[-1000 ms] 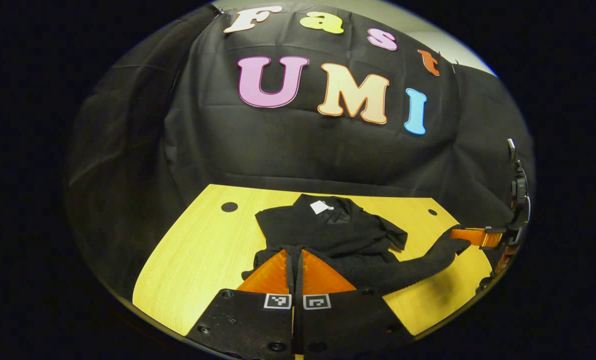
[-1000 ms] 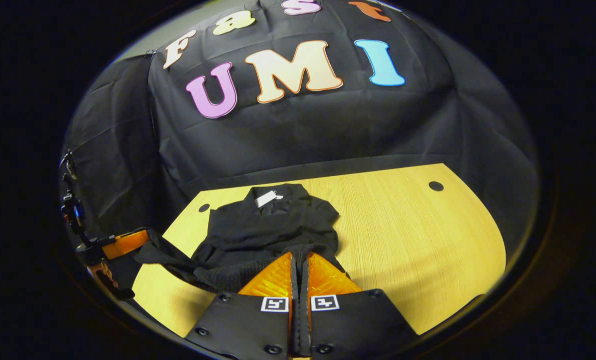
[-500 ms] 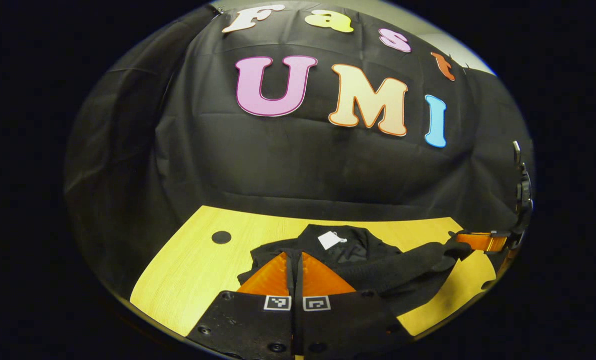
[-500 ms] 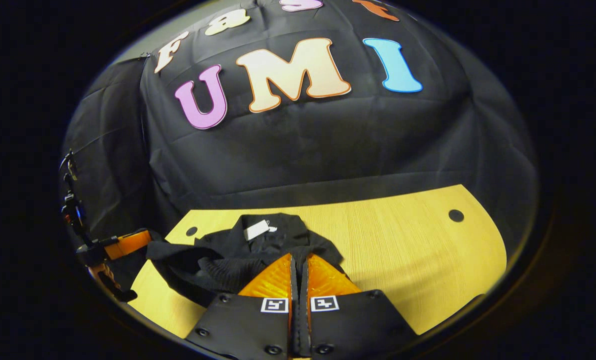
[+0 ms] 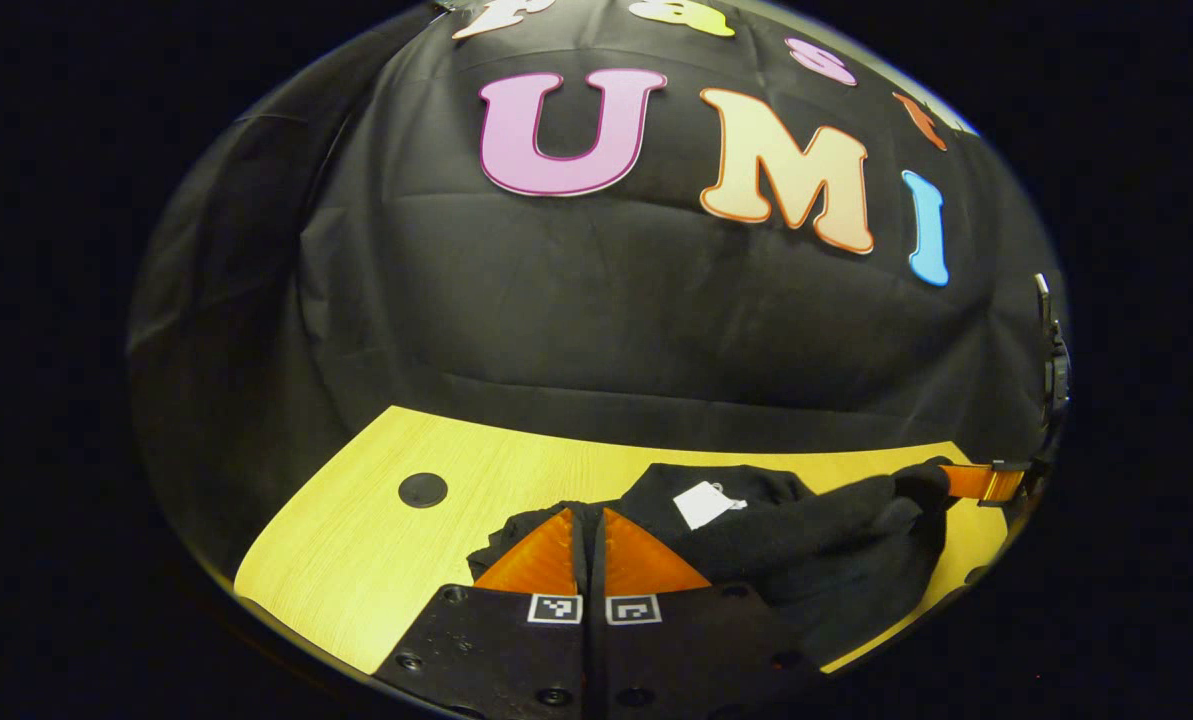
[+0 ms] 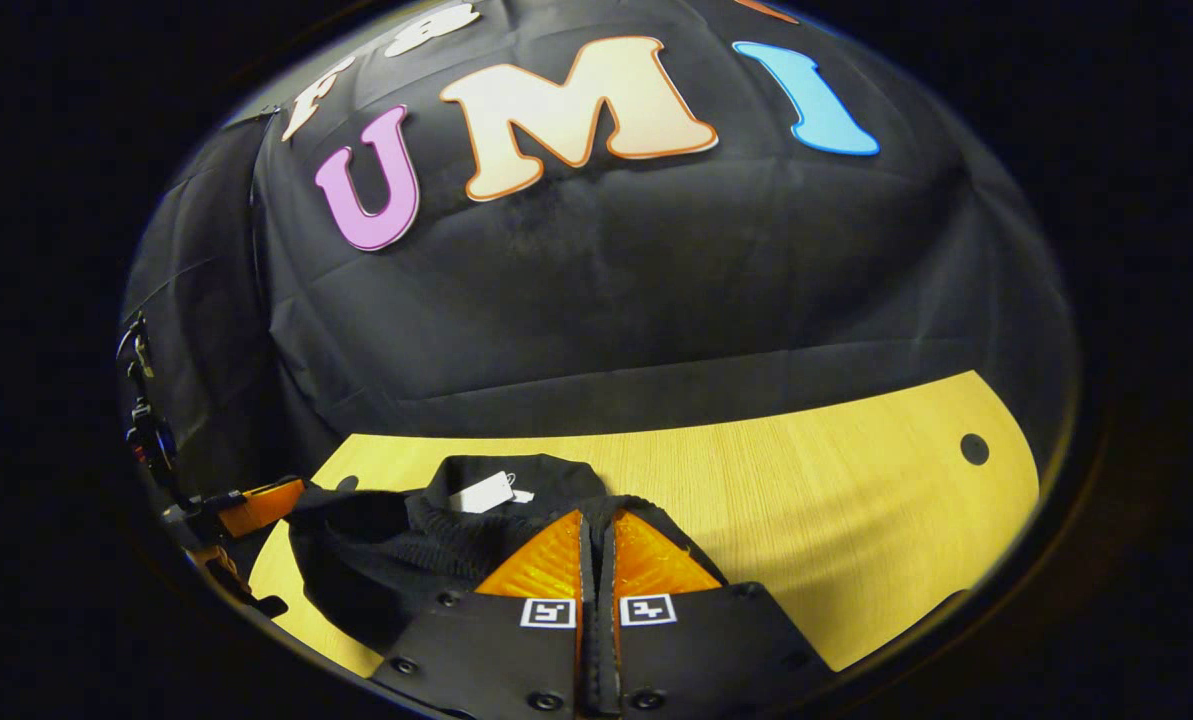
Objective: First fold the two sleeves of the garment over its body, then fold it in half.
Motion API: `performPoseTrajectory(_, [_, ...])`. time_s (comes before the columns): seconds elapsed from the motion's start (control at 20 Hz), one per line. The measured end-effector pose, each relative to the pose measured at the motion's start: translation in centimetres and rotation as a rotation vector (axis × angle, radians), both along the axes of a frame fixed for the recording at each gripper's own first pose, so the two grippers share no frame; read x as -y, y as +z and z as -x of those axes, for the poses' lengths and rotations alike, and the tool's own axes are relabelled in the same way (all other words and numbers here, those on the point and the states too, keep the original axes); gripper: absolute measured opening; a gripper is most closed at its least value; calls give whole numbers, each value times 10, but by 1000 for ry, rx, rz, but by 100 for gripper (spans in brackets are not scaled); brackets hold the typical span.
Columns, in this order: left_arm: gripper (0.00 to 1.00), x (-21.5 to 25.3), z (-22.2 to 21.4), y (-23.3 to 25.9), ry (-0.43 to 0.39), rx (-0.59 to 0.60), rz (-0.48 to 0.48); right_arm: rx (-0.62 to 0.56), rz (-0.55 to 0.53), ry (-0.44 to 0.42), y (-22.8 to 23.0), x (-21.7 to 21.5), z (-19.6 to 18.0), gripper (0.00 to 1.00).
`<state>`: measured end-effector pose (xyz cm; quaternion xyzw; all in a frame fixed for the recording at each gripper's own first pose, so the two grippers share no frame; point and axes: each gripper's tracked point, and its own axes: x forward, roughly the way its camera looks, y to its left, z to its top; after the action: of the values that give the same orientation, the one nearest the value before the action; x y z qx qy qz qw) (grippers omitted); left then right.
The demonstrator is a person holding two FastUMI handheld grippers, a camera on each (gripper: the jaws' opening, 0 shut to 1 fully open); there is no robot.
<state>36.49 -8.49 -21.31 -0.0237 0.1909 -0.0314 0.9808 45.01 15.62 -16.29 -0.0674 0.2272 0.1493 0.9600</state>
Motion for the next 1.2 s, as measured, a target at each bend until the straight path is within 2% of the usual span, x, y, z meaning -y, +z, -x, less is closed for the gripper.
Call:
performPoseTrajectory(0.4, [0,4,-18,-28,41,-9,-5,-53,18,-31,-34,9,-16,0])
performPoseTrajectory(0.45, [2,7,-18,-28,38,-8,3,-75,-3,-39,-37,9,-17,2])
performPoseTrajectory(0.55, [14,10,-17,-25,40,-3,14,-107,-50,-32,-37,8,-14,4])
performPoseTrajectory(0.6, [23,12,-15,-21,39,2,20,-113,-67,-14,-35,5,-12,9])
performPoseTrajectory(0.65, [41,11,-14,-15,43,12,19,-104,-79,7,-32,3,-9,12])
performPoseTrajectory(0.75, [71,9,-10,-1,52,35,19,-73,-104,59,-20,-8,-3,57])
performPoseTrajectory(0.8, [82,7,-6,7,60,46,17,-54,-100,72,-16,-12,1,80])
performPoseTrajectory(0.85, [93,7,-3,13,63,59,14,-30,-88,81,-7,-13,5,78])
performPoseTrajectory(0.95, [95,7,5,30,51,86,12,16,-72,99,10,-17,17,95])
performPoseTrajectory(1.0, [95,8,12,37,42,90,9,39,-69,105,19,-19,24,92])
performPoseTrajectory(1.05, [95,8,20,44,37,99,7,62,-68,108,26,-20,32,97])
performPoseTrajectory(1.2, [95,8,51,74,15,135,7,111,-79,109,52,-24,75,97])
